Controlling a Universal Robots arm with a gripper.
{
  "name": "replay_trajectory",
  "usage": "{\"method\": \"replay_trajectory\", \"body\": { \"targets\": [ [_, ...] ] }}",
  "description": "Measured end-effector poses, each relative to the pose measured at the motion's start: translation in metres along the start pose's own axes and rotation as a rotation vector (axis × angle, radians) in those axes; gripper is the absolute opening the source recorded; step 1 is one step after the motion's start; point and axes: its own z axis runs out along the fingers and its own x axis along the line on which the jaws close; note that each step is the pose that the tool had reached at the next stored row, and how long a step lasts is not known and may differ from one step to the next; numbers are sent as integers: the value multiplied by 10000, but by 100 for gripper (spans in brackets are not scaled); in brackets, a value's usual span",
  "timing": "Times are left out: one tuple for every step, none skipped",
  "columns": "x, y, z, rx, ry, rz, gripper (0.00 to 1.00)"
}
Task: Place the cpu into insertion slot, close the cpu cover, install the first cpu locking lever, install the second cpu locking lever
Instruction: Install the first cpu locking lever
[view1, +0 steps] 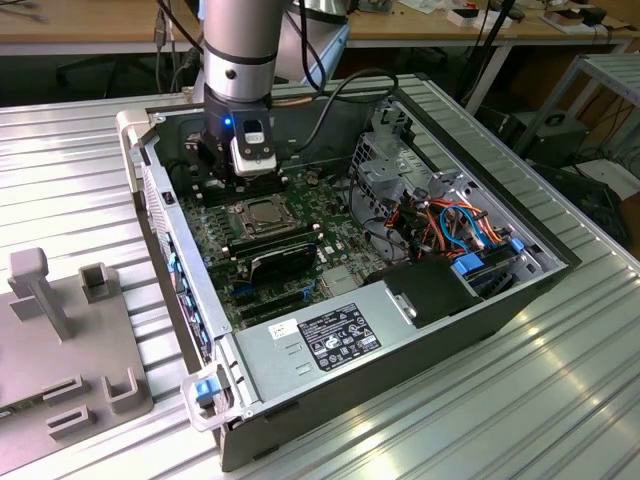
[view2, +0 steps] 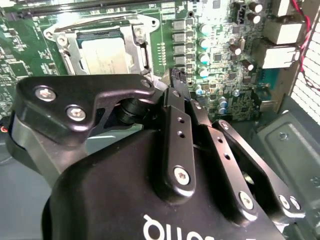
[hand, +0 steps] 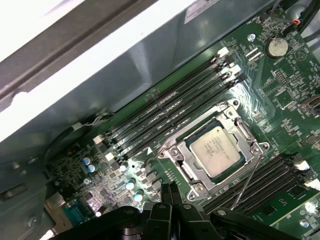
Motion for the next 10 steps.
{"method": "replay_trajectory", "body": {
  "targets": [
    [8, -2, 0, -3, -3, -5, 11],
    [15, -2, -2, -11, -16, -8, 11],
    [24, 0, -7, -28, -42, -10, 11],
    [33, 6, -12, -46, -66, -11, 11],
    [43, 14, -16, -55, -81, -12, 11],
    [54, 24, -19, -59, -85, -14, 11],
    [69, 41, -19, -61, -87, -20, 11],
    [78, 51, -19, -61, -87, -23, 11],
    [93, 65, -19, -68, -82, -36, 11],
    [102, 70, -19, -76, -77, -42, 11]
  ]
}}
